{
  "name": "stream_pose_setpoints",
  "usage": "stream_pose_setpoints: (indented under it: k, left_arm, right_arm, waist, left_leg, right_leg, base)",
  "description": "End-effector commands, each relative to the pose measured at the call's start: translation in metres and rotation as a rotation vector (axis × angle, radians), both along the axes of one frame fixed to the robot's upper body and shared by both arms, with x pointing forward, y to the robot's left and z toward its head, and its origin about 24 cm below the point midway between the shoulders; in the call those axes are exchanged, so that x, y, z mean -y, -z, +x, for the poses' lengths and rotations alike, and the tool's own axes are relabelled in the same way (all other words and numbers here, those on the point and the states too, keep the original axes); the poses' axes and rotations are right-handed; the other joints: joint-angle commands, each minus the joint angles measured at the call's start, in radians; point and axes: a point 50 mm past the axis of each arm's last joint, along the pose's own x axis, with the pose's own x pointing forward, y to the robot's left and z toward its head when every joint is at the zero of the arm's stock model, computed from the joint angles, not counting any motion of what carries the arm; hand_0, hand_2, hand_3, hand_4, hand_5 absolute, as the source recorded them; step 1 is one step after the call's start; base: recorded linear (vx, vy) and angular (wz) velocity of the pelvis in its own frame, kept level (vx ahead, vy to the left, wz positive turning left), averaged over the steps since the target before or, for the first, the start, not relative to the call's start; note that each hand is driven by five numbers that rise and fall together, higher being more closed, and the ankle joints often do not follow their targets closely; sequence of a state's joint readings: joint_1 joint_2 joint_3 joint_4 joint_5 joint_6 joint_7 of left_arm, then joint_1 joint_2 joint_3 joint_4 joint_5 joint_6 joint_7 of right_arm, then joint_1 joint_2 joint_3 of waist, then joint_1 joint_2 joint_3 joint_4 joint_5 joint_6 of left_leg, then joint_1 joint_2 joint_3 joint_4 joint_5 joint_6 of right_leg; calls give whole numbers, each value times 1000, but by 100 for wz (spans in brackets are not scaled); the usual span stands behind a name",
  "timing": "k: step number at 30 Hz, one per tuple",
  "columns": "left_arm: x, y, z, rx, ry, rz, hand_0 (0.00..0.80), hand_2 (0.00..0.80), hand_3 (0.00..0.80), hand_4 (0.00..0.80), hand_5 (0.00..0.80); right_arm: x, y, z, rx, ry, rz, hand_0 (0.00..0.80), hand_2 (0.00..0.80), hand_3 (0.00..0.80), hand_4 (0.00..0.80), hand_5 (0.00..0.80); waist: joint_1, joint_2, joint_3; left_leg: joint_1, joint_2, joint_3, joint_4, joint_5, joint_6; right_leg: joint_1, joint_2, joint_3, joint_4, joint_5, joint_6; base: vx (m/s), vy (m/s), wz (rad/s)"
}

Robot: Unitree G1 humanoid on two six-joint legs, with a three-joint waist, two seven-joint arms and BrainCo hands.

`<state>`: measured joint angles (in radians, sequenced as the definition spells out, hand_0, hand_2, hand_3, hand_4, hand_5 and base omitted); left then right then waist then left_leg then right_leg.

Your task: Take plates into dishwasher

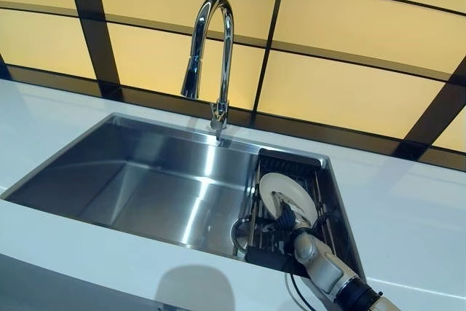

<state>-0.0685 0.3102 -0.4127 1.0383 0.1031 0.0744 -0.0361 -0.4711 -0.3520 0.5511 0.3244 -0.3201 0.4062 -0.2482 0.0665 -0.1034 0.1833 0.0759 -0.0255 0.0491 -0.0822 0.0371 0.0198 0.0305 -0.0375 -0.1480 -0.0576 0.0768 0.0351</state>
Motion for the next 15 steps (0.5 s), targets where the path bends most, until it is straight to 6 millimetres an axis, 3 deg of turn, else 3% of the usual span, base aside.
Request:
stream_pose_setpoints:
  k: [1,15]
  left_arm:
    - [16,-3,19,39,51,-9,0,0,0,0,0]
    - [10,-3,17,29,67,0,0,0,0,0,0]
  right_arm:
    - [-28,8,-11,5,-108,-27,0,0,0,0,0]
    - [3,-2,5,123,19,-242,0,0,0,0,0]
  waist:
    - [21,25,0]
    - [38,28,0]
  left_leg:
    - [-55,-32,-20,59,-79,53]
    - [-59,-32,-32,58,-76,59]
  right_leg:
    - [-45,-43,10,148,-70,85]
    - [-48,-51,-4,160,-69,91]
  base:
    - [0,0,0]
    - [3,-1,1]
